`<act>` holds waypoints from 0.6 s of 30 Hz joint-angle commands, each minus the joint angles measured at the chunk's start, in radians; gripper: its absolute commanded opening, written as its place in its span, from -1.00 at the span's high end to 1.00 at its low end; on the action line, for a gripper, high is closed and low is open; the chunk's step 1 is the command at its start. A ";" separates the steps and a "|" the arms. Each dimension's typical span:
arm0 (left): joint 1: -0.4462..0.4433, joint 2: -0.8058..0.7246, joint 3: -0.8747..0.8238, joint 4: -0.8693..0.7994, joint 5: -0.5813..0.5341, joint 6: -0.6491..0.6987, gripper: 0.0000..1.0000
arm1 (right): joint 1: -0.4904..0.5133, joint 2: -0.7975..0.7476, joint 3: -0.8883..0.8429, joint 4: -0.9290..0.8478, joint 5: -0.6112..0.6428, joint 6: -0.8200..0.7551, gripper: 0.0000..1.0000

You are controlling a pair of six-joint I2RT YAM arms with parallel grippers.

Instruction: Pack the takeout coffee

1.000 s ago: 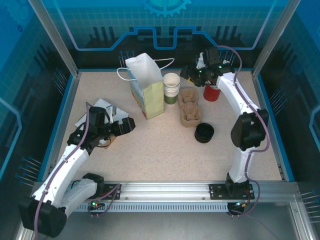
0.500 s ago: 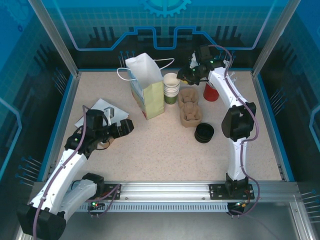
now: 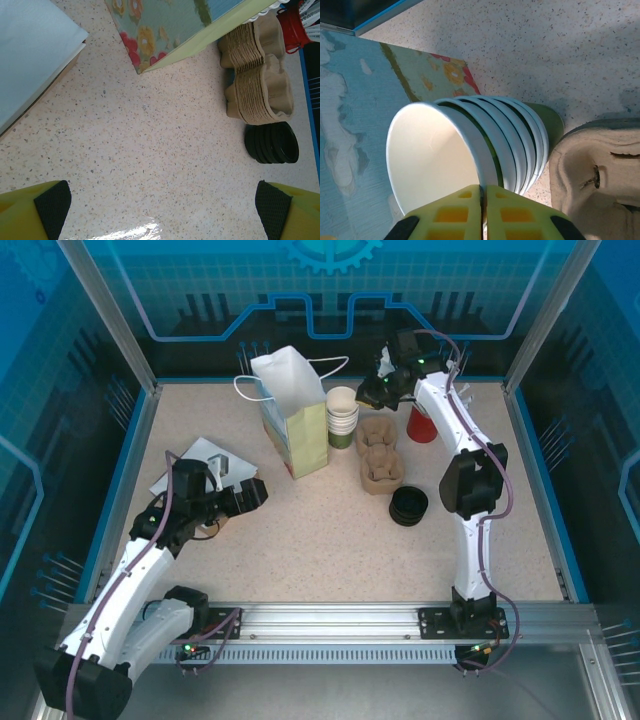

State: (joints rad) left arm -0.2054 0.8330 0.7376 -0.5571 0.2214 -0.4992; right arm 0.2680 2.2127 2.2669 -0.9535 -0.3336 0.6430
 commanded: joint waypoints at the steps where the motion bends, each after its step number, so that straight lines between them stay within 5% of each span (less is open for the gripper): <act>1: 0.004 -0.006 0.001 -0.015 -0.017 -0.009 -0.97 | 0.011 0.006 0.042 -0.041 -0.019 -0.017 0.85; 18: 0.005 0.014 0.063 -0.015 -0.009 -0.006 -0.97 | -0.048 -0.089 0.116 -0.077 -0.058 0.000 0.89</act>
State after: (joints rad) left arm -0.2054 0.8509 0.7582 -0.5621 0.2142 -0.4992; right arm 0.2405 2.1948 2.3363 -1.0019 -0.3614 0.6395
